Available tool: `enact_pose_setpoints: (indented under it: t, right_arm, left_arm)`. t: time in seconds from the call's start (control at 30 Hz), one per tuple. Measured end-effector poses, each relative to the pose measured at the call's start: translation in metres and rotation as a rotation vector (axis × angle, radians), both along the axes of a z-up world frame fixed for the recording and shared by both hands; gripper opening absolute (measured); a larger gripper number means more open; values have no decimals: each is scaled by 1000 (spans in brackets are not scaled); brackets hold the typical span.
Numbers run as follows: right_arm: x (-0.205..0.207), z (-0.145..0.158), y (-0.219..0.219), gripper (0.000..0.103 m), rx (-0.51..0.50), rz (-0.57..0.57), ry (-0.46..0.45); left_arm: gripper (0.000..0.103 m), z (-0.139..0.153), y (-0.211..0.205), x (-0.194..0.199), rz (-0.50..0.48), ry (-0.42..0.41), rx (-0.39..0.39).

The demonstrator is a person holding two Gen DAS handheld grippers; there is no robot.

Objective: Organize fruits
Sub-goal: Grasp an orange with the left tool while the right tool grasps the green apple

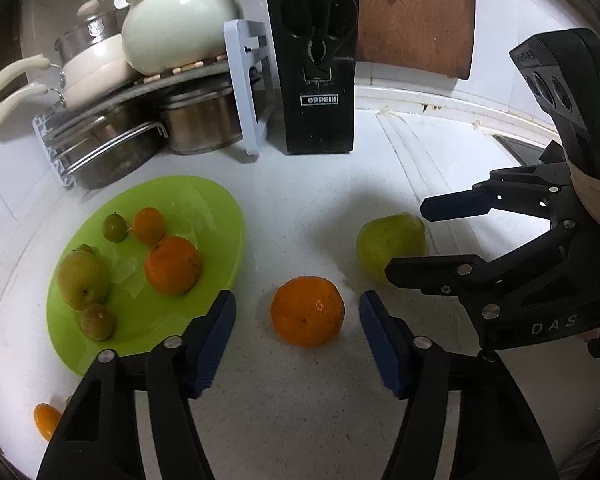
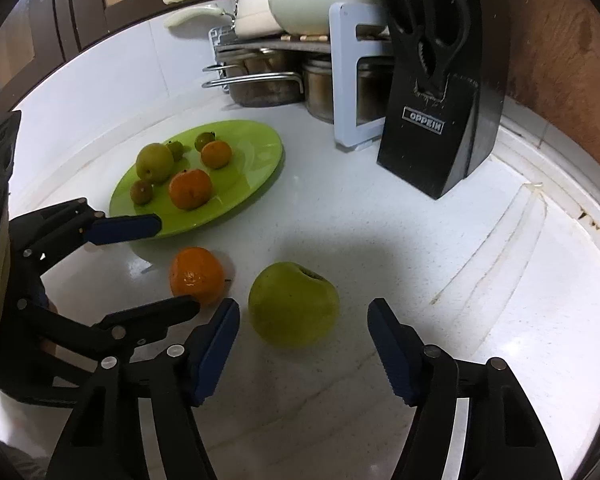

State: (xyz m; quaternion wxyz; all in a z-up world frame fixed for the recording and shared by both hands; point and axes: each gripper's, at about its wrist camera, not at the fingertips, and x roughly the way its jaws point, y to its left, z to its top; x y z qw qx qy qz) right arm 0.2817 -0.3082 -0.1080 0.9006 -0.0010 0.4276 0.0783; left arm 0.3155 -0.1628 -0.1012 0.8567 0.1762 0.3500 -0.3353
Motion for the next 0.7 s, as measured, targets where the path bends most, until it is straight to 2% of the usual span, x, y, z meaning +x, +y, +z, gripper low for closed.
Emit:
enact_pose_setpoints:
  t: [0.33, 0.57, 0.7]
  right_arm:
    - [10, -10, -2, 61, 39, 14, 39]
    - [13, -13, -3, 52, 66, 23, 55]
    - [12, -12, -3, 51, 67, 17, 50]
  left_arm:
    - [41, -3, -5, 8, -6, 49, -14]
    - [41, -2, -4, 8, 17, 65, -14]
    - [41, -1, -1, 6, 43, 67, -17]
